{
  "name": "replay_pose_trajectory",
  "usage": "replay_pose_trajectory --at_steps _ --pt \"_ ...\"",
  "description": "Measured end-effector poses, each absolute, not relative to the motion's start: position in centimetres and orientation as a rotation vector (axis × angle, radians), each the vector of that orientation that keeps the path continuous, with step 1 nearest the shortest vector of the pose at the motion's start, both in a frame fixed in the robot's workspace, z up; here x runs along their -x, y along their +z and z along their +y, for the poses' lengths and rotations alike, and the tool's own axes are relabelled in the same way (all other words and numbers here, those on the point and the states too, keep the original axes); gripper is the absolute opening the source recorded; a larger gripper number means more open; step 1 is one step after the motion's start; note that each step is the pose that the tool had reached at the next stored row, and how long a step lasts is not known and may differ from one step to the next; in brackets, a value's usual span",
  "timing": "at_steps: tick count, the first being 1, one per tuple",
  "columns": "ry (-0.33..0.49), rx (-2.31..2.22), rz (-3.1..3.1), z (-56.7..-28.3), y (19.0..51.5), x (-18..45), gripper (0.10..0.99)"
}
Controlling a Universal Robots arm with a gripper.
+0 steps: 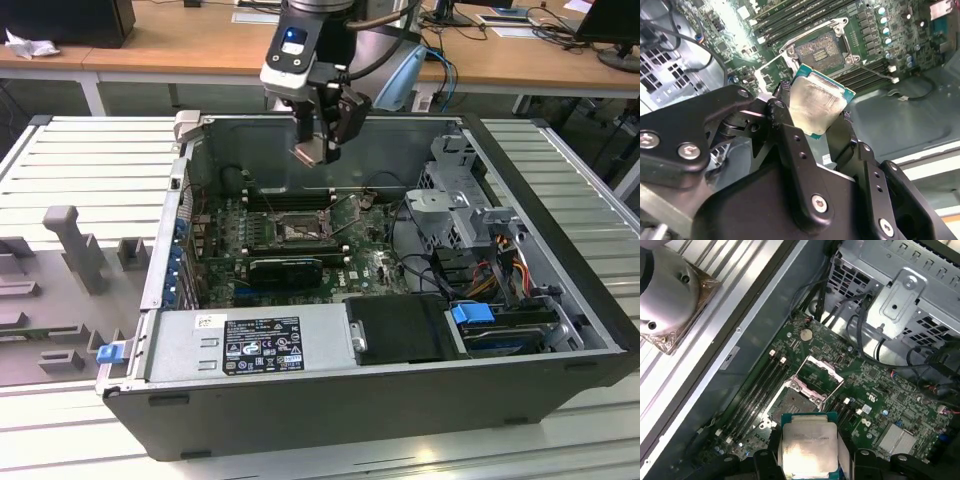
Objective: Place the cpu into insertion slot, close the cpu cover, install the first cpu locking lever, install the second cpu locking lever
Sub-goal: 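Place the cpu into insertion slot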
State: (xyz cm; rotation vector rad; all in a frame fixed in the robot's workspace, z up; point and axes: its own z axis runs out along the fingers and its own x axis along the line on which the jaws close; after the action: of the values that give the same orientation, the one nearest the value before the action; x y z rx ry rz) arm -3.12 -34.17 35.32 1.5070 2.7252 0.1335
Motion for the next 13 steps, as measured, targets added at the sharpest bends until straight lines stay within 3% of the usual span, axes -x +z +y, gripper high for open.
replay_pose_trajectory --at_steps 13 --pt "0.129 -1.741 2.573 -34.17 35.04 3.12 0.533"
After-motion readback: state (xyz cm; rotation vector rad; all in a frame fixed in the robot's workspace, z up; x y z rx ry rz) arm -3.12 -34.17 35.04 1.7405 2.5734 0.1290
